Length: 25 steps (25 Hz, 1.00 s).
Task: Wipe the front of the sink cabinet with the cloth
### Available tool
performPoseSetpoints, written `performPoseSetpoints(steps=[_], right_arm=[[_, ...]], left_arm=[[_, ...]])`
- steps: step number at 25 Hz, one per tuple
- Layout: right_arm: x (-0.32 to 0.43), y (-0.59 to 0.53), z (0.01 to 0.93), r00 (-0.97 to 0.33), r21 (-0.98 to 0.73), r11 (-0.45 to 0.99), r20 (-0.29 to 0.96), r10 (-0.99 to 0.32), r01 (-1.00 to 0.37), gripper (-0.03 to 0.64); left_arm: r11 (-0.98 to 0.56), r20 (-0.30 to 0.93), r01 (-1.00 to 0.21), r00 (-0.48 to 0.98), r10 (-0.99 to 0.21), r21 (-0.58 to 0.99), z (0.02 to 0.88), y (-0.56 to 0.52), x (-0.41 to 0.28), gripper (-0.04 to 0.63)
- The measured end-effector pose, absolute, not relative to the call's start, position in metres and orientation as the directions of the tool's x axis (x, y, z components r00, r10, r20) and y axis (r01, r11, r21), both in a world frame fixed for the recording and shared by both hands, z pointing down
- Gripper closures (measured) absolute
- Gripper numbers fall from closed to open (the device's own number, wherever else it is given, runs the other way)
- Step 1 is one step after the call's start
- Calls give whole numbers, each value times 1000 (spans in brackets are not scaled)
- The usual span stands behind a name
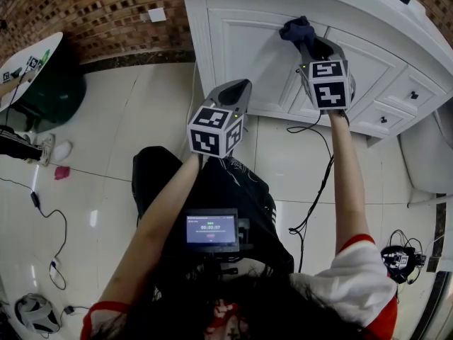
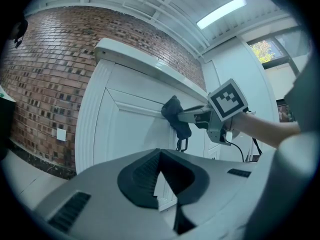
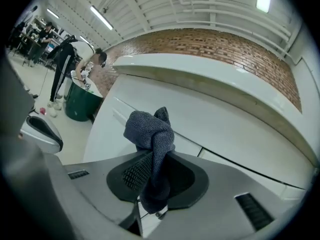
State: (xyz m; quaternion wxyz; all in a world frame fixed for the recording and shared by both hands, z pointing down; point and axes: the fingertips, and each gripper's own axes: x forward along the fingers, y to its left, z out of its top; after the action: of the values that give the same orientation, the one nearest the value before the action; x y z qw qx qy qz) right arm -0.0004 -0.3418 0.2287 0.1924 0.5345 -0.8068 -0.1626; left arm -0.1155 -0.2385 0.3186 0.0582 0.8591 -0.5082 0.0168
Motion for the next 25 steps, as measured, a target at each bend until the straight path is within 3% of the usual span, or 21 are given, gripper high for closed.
performPoseSetpoints(steps=[25], right_arm=[[12, -359, 509, -255, 336, 482, 538, -804, -809, 532]], left_arm=[[-475, 215, -875, 483, -848, 94, 385, -251, -113, 560]])
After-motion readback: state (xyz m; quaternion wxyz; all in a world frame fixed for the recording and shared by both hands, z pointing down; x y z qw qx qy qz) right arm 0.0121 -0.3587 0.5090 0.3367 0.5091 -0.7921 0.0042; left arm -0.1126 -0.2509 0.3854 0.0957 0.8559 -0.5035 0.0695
